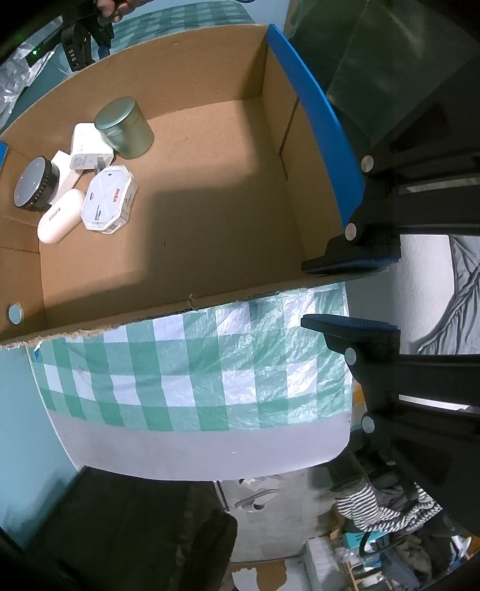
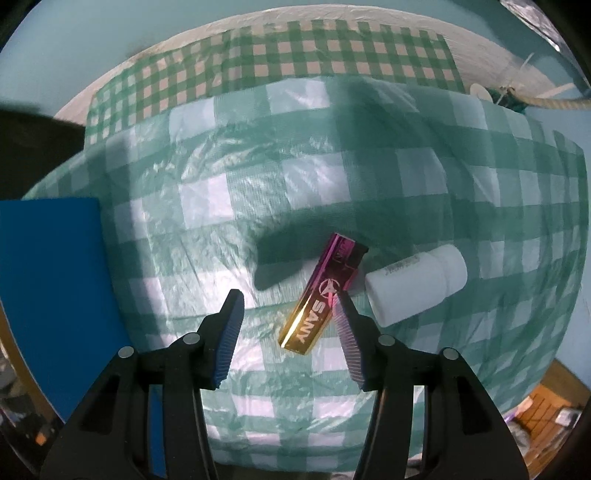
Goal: Organize rigid objects
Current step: 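Close the right gripper on the pink-gold SANY lighter, then carry the pink-gold lighter into the box with the right gripper and release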
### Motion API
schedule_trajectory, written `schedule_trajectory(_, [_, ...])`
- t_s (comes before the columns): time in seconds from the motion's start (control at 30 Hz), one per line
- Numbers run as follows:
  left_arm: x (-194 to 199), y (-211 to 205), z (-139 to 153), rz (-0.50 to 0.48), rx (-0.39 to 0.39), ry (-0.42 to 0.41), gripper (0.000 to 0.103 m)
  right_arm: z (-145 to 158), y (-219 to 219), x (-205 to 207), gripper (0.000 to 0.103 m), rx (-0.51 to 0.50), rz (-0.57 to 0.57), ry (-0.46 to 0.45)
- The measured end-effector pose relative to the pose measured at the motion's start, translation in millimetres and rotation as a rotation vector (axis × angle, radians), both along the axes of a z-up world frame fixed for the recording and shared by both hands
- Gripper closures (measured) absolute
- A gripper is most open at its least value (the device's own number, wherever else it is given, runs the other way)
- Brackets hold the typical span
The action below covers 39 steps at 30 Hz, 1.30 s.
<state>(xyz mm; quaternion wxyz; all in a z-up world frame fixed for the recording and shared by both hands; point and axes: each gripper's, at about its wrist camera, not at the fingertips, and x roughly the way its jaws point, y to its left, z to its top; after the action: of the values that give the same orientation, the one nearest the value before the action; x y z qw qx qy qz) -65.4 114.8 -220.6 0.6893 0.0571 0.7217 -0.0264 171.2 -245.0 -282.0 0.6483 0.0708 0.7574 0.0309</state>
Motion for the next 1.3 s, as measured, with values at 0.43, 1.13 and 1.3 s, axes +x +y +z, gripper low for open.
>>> schedule_trajectory(0.43, [1.4,0.1,-1.0,0.003,0.005,0.006,0.081,-3.4,-8.5,3.2,0.053,-0.036,-0.058,-0.007])
schedule_trajectory(1.13, [1.2,0.4,-2.1,0.005,0.005,0.005,0.081,-8.8,22.0,-21.2,0.079,0.005,0.248,-0.037])
schedule_trajectory(1.3, [1.6,-0.8,-1.2,0.004,0.004,0.002,0.081,-11.5,36.1,-20.9,0.068,-0.058,0.268,-0.054])
